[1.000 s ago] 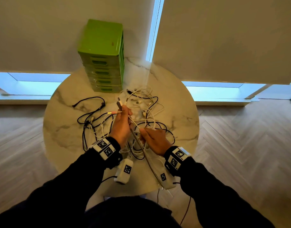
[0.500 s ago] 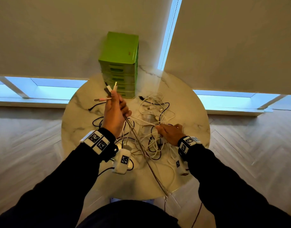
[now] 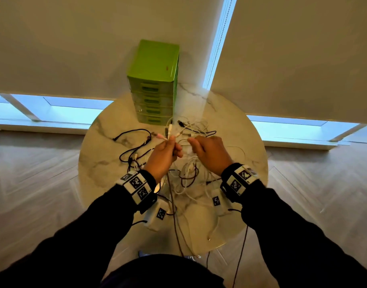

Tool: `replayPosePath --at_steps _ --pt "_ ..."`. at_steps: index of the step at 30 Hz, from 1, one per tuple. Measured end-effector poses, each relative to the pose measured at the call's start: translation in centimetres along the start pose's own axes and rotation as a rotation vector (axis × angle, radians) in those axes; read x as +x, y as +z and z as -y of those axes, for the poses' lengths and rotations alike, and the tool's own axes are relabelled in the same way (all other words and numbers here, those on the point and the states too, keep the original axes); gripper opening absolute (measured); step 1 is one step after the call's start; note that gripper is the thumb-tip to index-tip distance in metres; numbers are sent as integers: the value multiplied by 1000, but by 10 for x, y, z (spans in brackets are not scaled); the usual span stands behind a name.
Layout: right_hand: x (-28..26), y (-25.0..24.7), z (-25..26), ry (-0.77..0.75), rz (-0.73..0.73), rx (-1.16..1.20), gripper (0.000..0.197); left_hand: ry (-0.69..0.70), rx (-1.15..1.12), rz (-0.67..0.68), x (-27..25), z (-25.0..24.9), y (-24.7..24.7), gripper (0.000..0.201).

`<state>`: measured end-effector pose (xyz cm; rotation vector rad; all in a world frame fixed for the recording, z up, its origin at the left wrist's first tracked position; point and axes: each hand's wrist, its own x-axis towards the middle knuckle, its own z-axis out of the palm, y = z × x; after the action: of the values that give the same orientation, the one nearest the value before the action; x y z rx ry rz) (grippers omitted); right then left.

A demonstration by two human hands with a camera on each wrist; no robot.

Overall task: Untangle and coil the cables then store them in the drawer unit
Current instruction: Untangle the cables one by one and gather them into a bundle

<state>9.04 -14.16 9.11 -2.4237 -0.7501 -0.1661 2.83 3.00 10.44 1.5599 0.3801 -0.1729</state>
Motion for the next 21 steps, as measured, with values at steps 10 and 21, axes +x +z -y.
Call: replayPosePath --at_steps 10,21 --pt "-29 14 -5 150 551 339 30 -5 -469 10 10 -19 17 40" --pt "-43 12 -70 233 672 151 27 158 -556 81 4 -46 -24 42"
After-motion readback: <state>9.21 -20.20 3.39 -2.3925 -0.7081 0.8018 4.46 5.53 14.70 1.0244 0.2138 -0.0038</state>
